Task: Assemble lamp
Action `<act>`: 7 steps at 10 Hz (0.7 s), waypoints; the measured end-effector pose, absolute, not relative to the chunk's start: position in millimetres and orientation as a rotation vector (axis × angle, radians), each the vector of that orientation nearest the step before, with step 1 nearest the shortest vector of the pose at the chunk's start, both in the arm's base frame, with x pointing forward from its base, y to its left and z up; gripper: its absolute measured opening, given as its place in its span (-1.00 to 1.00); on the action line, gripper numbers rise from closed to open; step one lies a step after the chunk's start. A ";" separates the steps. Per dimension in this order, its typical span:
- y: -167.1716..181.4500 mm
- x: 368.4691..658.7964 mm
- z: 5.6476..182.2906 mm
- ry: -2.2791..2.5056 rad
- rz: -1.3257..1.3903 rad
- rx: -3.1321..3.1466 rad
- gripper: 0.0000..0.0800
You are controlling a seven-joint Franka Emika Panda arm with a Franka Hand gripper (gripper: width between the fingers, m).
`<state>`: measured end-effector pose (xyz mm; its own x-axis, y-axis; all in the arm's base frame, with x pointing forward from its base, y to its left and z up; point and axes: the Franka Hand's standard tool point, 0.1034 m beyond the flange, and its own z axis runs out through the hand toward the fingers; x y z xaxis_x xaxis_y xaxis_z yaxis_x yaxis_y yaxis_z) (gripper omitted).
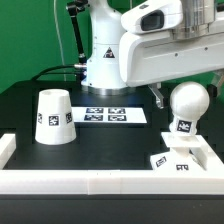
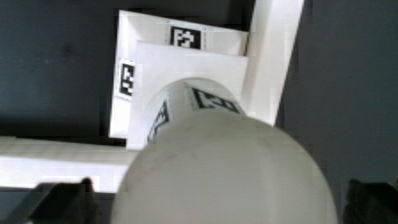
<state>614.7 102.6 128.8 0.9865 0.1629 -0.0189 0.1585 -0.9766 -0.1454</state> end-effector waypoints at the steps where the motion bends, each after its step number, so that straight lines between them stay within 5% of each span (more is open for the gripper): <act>1: 103.6 615.5 126.9 -0.218 0.023 -2.992 0.75; 3: 103.9 614.0 124.2 -0.213 0.021 -2.993 0.75; 4: 103.2 614.1 124.1 -0.214 0.021 -2.993 0.47; 7: 103.2 614.0 124.0 -0.209 0.021 -2.993 0.44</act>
Offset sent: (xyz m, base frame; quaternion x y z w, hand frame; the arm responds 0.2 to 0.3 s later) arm 0.0013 0.0007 -0.0014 0.0100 0.0009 -0.0134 0.9999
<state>614.0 103.2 124.0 0.9903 0.1392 -0.0044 0.1372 -0.9804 -0.1414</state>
